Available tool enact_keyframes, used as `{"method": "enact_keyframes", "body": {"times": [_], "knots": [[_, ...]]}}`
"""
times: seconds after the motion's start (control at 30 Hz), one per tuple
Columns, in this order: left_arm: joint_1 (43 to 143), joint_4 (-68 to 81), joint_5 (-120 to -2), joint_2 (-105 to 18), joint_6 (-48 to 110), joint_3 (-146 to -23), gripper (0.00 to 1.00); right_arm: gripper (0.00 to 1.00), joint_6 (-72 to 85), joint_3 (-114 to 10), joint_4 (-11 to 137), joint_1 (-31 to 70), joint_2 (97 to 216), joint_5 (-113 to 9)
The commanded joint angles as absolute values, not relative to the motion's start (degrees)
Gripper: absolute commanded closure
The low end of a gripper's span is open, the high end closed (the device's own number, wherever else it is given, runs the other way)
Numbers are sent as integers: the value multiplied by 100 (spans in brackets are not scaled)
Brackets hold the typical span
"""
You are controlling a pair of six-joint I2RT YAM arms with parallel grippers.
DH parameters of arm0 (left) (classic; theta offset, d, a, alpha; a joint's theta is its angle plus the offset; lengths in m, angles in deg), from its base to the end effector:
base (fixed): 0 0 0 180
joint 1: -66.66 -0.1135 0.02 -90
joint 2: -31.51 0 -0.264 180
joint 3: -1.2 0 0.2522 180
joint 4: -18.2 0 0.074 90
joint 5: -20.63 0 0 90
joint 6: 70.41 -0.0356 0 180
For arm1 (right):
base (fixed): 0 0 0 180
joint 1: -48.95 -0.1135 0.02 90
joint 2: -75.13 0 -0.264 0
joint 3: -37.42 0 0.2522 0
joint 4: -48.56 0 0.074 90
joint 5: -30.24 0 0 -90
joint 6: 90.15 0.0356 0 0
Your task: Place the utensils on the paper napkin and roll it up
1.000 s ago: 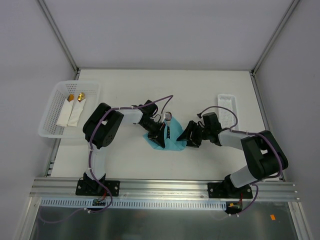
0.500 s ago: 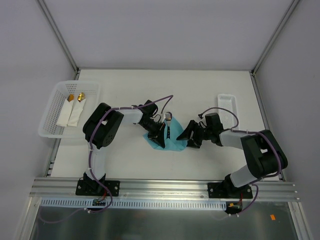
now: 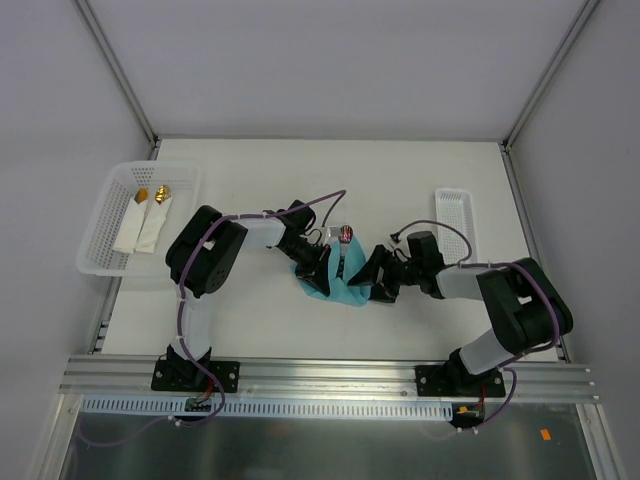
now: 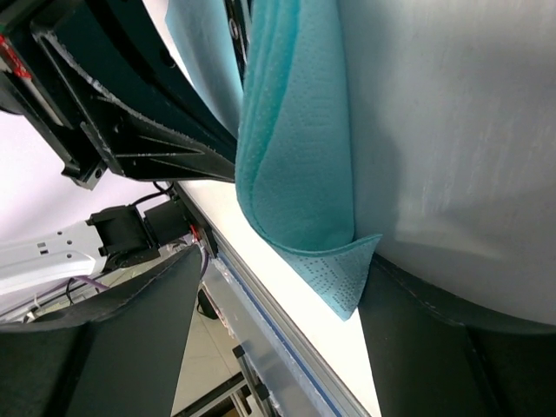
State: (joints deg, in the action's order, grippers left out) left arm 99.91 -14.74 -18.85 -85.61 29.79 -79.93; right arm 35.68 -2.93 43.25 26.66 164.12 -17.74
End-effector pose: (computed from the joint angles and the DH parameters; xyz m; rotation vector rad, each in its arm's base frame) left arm 0.3020 -0.2309 0.1101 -0.7974 -2.6851 1.4152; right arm 0.2270 0.1188 0.1192 -0.1140 2.4751 1.3328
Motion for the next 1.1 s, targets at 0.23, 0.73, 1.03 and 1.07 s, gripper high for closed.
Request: {"method": "enact_keyframes", "body": {"times": [0.23, 0.73, 1.03, 1.07], "knots": [[9918, -1446, -2191, -8696, 2970, -8006, 100, 21, 3035, 318, 5880, 3075, 16303, -2917], [9909, -1446, -2191, -8696, 2970, -7997, 100, 51, 2815, 64, 6504, 3207, 16047, -3708], [9812, -1428, -2112, -8705, 3075, -7979, 100, 87, 2763, -736, 6601, 3269, 16539, -3831], [9786, -1428, -2103, -8705, 3084, -7988, 100, 89, 2728, -806, 6653, 3295, 16583, -3831]]}}
